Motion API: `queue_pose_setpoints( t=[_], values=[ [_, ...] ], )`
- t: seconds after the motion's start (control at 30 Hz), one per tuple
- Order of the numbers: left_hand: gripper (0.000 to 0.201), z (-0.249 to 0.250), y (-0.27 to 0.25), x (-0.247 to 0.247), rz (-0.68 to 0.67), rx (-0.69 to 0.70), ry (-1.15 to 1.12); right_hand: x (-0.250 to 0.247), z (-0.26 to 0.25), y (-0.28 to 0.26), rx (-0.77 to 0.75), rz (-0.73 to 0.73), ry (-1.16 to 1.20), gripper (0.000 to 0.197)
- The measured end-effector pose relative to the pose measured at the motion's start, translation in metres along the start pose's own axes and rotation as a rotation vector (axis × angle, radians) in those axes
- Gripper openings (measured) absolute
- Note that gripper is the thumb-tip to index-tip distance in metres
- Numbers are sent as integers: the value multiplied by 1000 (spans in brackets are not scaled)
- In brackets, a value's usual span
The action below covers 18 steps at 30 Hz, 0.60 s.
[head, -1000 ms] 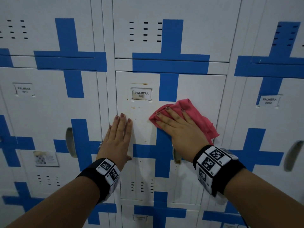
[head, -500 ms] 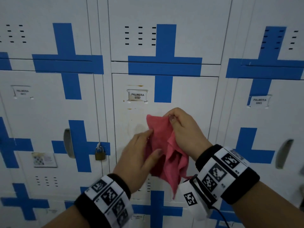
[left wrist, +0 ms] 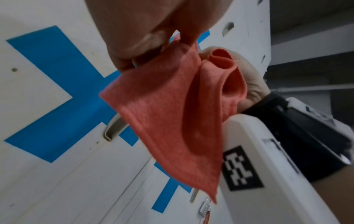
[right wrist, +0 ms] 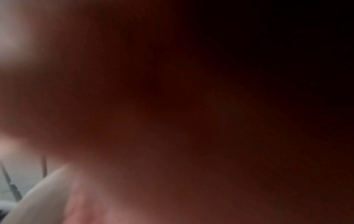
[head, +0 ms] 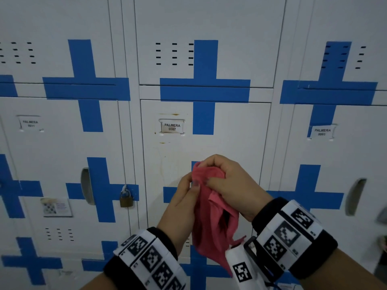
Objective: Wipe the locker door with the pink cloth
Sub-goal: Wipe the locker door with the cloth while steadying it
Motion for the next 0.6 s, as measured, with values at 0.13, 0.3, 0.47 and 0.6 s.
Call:
queue_pose_setpoints(
  t=[0.13,0.3,0.47,0.6],
  values=[
    [15,5,1,-15,152,88,92,5,2,-6,4,-34,-6,29],
    [13,20,1,-37,336,199,175,2,1,-6,47,-59,62,23],
    [21,61,13,-72,441,380,353,-42,10,12,-150,267,-575,35],
    [25,92,30,-96,519,538,599,-56,34,25,-136,334,-956,62]
  ],
)
Point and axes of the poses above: each hand's wrist, its own y-axis towards the middle knuckle, its own x-axis out of the palm, z = x × y, the point moved 7 cm from there along y, towards the middle knuckle, and after that the axes turned 7 degrees about -y, right-handed, at the moved point
